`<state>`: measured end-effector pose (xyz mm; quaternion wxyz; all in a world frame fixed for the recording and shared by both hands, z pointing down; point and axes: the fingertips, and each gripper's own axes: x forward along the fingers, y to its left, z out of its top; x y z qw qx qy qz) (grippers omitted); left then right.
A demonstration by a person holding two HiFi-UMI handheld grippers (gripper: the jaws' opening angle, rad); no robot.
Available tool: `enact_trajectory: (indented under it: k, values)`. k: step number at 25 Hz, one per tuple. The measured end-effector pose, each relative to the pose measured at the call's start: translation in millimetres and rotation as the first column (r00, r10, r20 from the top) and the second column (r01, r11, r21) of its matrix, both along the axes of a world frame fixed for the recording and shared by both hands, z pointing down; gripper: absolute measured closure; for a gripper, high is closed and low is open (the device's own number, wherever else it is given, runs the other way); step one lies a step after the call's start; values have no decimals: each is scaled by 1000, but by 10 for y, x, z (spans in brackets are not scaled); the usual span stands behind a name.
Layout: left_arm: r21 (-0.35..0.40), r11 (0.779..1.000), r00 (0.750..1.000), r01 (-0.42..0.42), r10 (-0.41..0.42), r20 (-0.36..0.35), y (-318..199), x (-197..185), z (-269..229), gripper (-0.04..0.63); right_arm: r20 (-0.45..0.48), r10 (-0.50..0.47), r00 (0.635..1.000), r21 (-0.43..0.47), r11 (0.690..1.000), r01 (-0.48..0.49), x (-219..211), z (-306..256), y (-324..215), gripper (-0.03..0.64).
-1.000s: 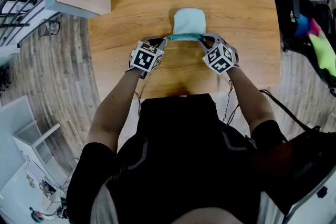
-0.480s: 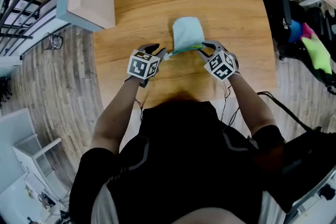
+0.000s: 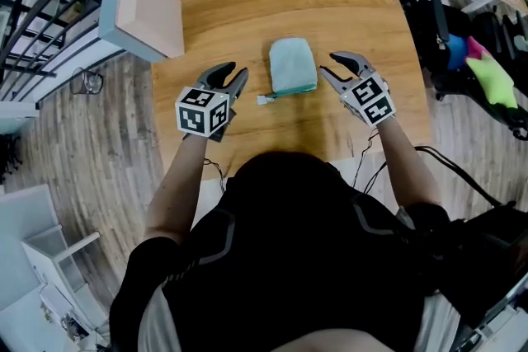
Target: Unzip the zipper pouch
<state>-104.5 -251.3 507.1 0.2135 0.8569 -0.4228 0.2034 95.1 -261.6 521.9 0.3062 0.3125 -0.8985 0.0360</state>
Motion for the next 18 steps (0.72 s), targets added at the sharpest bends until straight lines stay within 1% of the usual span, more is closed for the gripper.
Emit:
enact_trajectory:
  k: [3, 6, 10, 15, 18]
  values:
    - [80, 996, 999, 26, -22, -49, -39, -69, -415, 442, 97, 41, 994, 56, 997, -47, 53, -487, -105, 457]
    - [158, 986, 994, 48, -32, -102, -75, -119, -852, 442, 172, 54, 984, 107, 992, -73, 83, -941, -150, 459]
    - [268, 959, 991, 94, -63, -121, -132, -234, -1381, 442, 232, 74, 970, 170, 979, -115, 136, -1459, -216, 462]
    - [331, 938, 992, 104, -74, -103, -67, -312, -1780, 442, 323, 102, 941, 242, 952, -186, 229, -2031, -234, 477]
    - [391, 909, 987, 142, -99, -129, -26, -367, -2033, 442, 388, 120, 914, 263, 936, -235, 305, -2340, -220, 482]
